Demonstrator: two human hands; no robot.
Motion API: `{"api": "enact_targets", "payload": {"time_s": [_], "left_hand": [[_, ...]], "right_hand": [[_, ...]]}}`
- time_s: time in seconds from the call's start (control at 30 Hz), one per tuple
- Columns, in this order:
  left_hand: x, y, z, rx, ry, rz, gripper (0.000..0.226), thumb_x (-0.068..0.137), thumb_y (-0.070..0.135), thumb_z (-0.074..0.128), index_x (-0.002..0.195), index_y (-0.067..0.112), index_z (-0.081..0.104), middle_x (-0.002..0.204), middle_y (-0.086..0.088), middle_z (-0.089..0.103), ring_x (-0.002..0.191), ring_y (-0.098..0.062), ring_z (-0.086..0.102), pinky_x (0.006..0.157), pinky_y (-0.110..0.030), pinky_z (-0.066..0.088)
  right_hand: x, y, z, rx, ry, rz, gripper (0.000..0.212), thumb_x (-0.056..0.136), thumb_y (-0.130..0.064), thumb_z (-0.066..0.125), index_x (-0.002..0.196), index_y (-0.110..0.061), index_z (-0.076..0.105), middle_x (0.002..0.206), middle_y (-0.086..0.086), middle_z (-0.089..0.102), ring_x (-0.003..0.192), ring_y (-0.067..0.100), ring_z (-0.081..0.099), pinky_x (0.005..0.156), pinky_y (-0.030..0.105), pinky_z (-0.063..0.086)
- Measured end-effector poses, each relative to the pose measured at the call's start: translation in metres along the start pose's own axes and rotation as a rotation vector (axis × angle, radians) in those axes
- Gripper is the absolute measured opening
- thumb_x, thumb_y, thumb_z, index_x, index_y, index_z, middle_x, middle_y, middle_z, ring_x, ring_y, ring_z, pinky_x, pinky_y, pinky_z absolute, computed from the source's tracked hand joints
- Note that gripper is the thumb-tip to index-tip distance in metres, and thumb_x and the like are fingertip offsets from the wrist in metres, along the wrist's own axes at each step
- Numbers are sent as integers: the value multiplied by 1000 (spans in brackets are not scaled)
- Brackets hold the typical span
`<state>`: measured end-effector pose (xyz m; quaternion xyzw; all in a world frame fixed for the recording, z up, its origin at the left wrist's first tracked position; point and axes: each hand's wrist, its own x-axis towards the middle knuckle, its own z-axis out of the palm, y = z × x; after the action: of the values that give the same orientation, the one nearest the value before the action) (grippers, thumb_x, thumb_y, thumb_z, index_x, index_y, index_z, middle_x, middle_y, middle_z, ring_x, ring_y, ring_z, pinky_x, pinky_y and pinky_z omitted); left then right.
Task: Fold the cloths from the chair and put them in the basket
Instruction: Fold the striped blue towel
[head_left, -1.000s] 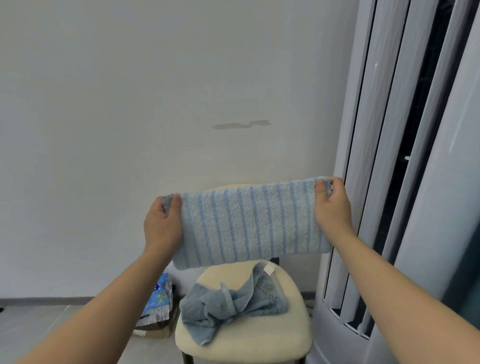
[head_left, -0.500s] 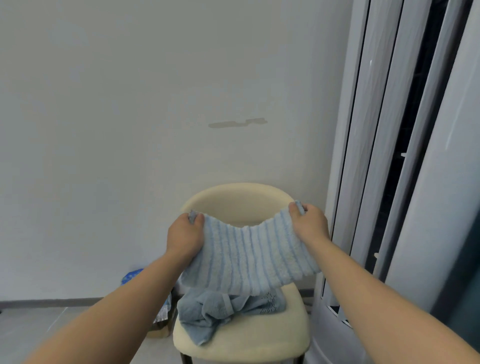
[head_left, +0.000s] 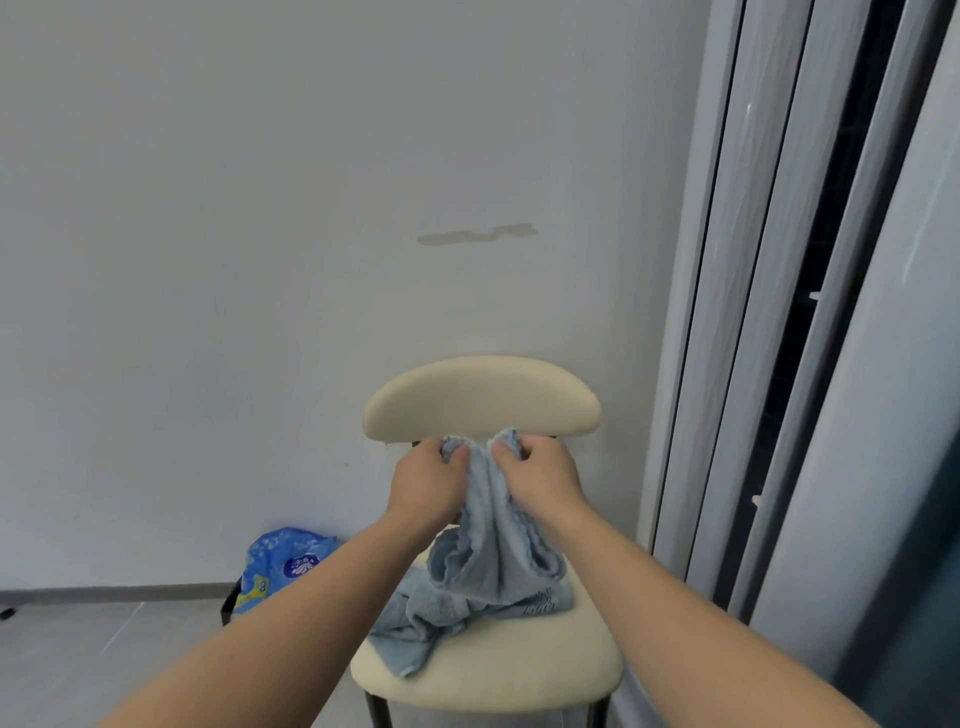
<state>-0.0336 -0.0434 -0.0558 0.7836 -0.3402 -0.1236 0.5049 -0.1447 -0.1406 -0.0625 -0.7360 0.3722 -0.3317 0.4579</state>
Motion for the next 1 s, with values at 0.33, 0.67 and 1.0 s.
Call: {"api": "enact_targets", "payload": {"time_s": [0.33, 0.67, 1.0], "left_hand": [[-6, 1, -4, -39, -30, 4, 49, 94, 66, 50, 89, 23, 72, 81, 2, 75, 76, -18, 73, 67, -41, 62], [-7, -10, -14, -328, -123, -18, 10, 91, 14, 70, 98, 18, 76, 90, -4, 79, 93, -30, 75, 87, -47, 61], [10, -14, -52, 29, -126, 283, 10, 88, 24, 54, 91, 29, 62, 84, 18, 68, 77, 3, 57, 77, -29, 46]], "right_hand": [[-15, -5, -1, 455, -249, 118, 42, 108, -40, 45, 109, -9, 73, 85, 10, 70, 70, 18, 67, 60, 32, 56], [-20, -2, -9, 733, -223, 247, 27, 111, -23, 35, 119, -4, 52, 92, 24, 74, 75, 33, 72, 65, 40, 59], [-18, 24, -23, -218, -142, -233, 27, 82, -16, 62, 101, -36, 62, 108, -17, 46, 98, 5, 48, 88, 29, 46]]}}
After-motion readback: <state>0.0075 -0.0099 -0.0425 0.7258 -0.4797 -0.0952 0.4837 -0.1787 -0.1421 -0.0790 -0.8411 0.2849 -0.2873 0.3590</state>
